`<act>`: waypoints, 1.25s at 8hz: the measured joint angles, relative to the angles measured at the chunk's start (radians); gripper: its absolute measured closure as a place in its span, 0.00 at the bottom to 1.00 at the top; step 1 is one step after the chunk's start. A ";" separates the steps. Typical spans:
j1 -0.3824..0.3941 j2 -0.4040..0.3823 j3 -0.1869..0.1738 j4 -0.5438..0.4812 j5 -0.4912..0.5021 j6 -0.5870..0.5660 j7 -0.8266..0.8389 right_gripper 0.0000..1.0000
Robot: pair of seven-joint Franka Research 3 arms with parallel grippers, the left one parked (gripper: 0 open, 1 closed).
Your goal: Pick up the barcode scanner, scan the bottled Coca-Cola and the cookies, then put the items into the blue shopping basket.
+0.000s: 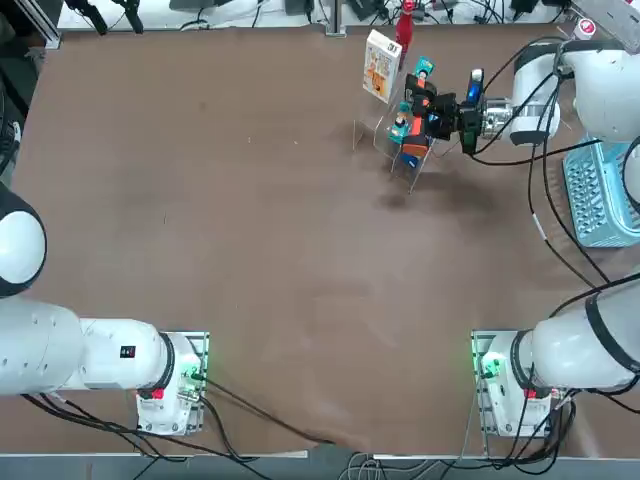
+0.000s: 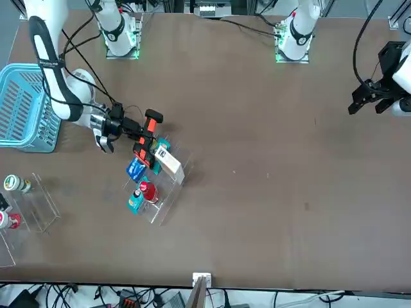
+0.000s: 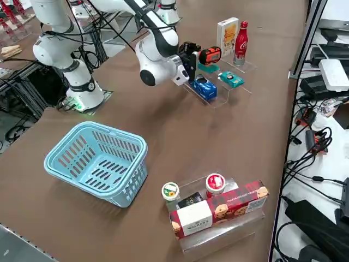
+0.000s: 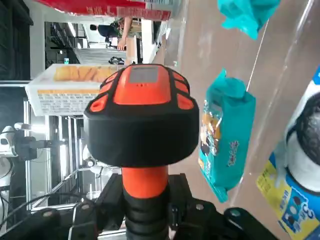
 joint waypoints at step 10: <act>-0.133 -0.048 -0.086 0.140 -0.545 -0.120 0.235 0.57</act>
